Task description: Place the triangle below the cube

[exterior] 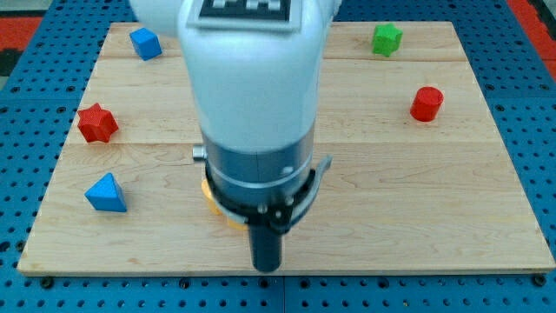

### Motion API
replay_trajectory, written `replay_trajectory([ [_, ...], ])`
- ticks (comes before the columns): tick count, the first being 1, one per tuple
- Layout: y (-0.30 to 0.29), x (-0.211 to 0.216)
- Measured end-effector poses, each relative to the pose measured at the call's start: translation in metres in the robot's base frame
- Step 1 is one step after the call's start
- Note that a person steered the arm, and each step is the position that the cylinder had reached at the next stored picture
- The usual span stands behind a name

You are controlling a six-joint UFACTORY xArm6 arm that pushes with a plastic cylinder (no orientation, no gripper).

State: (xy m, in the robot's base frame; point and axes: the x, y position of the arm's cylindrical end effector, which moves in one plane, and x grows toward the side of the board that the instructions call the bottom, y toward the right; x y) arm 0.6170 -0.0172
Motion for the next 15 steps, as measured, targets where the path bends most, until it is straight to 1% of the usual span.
replay_trajectory([
  [2,-0.058,0.001],
  [3,-0.059,0.001],
  [5,-0.090,0.001],
  [8,-0.112,0.000],
  [9,-0.173,-0.038],
  [10,-0.184,-0.061],
  [11,-0.179,-0.094],
  [12,-0.181,-0.084],
  [13,-0.199,-0.082],
  [14,-0.194,-0.112],
  [15,-0.169,-0.141],
])
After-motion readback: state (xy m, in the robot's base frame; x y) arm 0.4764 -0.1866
